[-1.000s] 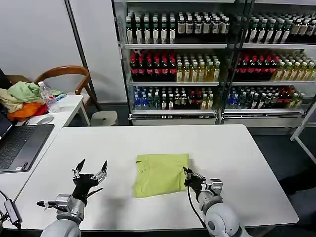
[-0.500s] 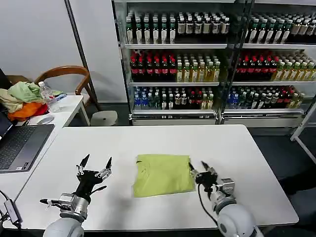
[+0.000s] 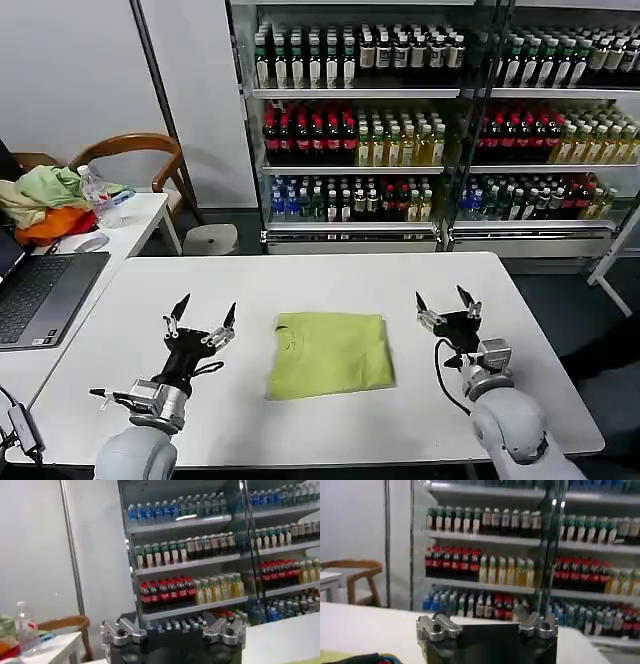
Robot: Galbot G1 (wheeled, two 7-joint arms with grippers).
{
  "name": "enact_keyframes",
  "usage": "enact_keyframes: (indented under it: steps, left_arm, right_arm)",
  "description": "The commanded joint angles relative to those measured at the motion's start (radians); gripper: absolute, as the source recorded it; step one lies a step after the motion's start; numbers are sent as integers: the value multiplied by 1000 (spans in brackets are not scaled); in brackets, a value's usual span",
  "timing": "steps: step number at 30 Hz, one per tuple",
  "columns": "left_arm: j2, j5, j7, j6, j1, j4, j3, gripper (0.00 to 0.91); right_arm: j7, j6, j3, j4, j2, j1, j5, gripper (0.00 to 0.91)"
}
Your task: Fold and organize the clothes.
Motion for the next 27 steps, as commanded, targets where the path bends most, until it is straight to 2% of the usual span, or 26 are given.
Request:
enact_keyframes:
  steps: [1,10,19,27]
  left_arm:
    - [12,34,18,-62,-22,30,-10,907]
    - [32,35,26,-106,-18,61,-28,907]
    - [33,30,27,-109,-46,77,-31,907]
    - [35,33,32,-116,-80,95,-29,907]
  right_arm:
    - [-38,107,20,-89,10,66,-110,907]
    - [-53,137,-13,-127,45,87,-144,907]
    - [-52,123,-24,-120,30,103,-167,907]
    - [-59,145,-18,-151,27,120,-189,907]
